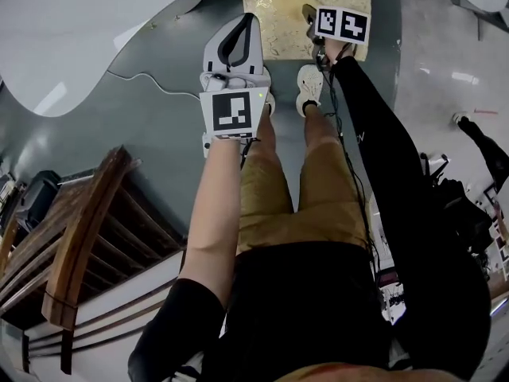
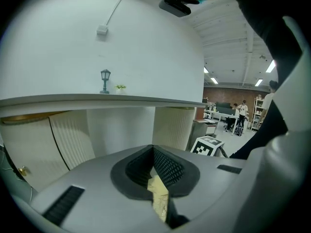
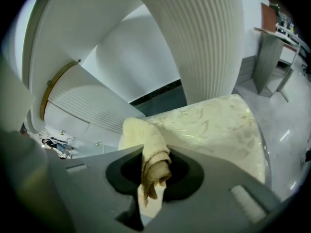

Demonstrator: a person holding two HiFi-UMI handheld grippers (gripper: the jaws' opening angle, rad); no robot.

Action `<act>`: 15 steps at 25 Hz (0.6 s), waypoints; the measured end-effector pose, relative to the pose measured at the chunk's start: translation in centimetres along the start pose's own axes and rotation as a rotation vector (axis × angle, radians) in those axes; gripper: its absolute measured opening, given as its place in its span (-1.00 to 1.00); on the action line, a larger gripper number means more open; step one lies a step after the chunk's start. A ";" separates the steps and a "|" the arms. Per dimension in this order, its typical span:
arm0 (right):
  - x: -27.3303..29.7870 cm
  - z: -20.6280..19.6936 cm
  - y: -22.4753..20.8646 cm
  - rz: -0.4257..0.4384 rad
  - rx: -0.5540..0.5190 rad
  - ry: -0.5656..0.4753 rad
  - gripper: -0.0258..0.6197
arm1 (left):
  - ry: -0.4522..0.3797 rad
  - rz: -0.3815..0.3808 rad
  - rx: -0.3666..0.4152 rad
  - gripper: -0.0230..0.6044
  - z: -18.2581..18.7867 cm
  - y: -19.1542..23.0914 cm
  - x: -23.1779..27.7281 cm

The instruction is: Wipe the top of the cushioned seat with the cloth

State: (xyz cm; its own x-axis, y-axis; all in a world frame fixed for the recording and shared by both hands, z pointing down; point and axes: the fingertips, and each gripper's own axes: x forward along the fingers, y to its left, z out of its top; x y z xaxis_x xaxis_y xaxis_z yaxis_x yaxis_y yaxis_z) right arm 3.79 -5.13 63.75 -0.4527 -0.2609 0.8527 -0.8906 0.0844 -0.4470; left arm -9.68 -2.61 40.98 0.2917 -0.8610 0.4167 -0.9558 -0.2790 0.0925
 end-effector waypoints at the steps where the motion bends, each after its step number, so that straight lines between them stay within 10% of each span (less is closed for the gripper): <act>1: -0.7 0.3 -1.7 -0.021 0.006 -0.008 -0.74 | -0.002 -0.003 0.003 -0.91 0.1 -0.5 0.2; 15: -11.6 1.5 -22.9 -0.386 0.095 -0.093 -0.74 | 0.010 -0.043 0.043 -0.91 0.1 -5.8 2.3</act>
State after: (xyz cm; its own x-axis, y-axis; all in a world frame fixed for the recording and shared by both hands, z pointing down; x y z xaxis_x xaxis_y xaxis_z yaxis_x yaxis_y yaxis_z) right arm 29.49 -5.44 63.68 -0.0756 -0.3424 0.9365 -0.9843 -0.1246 -0.1250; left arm -3.51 -3.05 41.28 0.3317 -0.8435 0.4224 -0.9399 -0.3339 0.0711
